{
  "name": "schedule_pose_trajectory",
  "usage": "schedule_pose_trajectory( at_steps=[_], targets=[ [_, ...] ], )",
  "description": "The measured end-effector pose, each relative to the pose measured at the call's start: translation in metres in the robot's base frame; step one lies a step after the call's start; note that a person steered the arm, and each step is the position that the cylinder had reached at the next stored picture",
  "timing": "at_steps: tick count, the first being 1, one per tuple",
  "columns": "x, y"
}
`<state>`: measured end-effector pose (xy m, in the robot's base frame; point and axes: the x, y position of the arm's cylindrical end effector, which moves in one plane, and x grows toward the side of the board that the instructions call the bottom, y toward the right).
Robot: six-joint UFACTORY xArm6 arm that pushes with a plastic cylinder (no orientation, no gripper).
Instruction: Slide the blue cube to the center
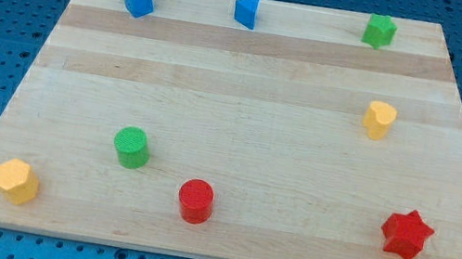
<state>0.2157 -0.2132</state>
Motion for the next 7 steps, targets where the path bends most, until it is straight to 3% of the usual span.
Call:
schedule_pose_trajectory(
  at_steps=[7],
  targets=[
    [0.135,0.094]
  ],
)
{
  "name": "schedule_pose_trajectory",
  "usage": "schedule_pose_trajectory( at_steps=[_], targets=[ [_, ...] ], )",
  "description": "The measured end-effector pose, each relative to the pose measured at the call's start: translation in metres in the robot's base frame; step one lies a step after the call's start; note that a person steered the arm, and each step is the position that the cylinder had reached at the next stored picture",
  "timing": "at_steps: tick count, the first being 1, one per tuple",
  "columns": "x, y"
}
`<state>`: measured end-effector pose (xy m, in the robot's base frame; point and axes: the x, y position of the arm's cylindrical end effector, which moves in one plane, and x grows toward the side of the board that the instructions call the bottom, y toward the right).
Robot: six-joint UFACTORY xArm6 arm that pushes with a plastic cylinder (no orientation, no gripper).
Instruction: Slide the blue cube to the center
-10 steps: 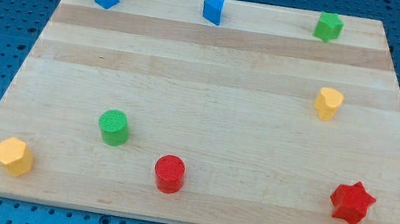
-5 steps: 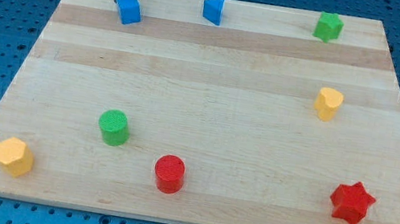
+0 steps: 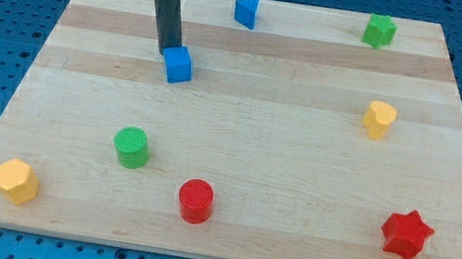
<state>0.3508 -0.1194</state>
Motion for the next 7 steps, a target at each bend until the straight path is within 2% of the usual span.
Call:
schedule_pose_trajectory(
  at_steps=[3,5,7],
  targets=[
    [0.089,0.026],
    [0.093,0.026],
    [0.071,0.038]
  ],
)
